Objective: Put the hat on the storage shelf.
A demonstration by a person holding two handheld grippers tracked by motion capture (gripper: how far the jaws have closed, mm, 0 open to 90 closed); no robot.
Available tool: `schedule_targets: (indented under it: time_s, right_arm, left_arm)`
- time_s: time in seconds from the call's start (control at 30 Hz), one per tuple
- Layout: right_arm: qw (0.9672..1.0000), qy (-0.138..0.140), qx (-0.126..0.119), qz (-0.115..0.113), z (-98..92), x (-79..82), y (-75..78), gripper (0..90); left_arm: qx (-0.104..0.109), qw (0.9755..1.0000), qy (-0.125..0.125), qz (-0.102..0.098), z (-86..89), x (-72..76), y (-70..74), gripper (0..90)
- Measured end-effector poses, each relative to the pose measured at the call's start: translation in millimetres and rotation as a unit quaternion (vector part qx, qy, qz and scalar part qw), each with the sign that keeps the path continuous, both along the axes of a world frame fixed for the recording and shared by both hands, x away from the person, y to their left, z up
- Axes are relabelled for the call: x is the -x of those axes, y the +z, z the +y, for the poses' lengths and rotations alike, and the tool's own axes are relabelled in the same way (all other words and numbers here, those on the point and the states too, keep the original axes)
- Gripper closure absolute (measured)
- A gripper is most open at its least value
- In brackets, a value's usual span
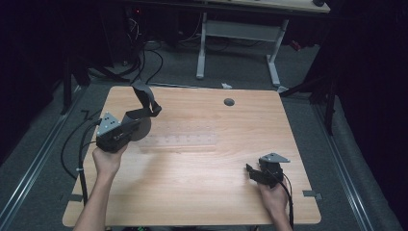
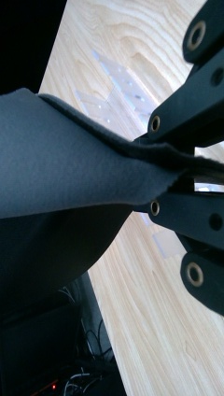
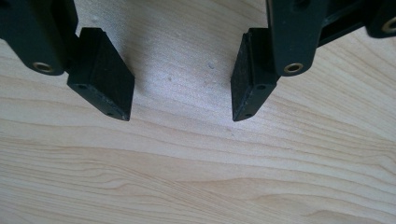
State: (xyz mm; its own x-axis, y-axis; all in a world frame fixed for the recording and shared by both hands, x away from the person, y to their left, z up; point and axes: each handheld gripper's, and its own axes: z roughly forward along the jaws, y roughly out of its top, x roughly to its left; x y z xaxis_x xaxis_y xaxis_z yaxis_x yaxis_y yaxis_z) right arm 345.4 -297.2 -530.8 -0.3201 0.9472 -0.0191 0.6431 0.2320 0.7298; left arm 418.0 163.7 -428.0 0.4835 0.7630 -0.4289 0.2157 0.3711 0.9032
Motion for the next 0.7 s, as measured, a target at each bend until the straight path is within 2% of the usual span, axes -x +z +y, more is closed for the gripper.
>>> schedule_targets:
  time_s: [0.07, 0.23, 0.4, 0.5, 0.7]
  right_arm:
    - [1.0, 0.0, 0.0, 0.0, 0.0, 0.0, 0.0, 40.1]
    - [1.0, 0.0, 0.0, 0.0, 0.0, 0.0, 0.0, 40.0]
    - [1.0, 0.001, 0.0, 0.0, 0.1, 0.0, 0.0, 40.0]
    - [1.0, 0.001, 0.0, 0.0, 0.1, 0.0, 0.0, 39.9]
    - [1.0, 0.0, -0.001, 0.001, 0.2, 0.1, 0.1, 40.0]
  left_arm:
    - [0.001, 1.0, 0.004, 0.0, 1.0, -1.4, -0.8, 86.0]
    - [-0.013, 0.9998, 0.015, 0.004, 2.0, -4.5, -4.3, 86.0]
    - [-0.011, 0.9996, 0.023, 0.011, 2.4, -8.9, -9.8, 85.9]
    - [-0.017, 0.9994, 0.029, 0.013, 1.7, -10.6, -13.0, 85.8]
    - [-0.01, 0.9992, 0.035, 0.015, 1.7, -11.9, -13.8, 85.8]
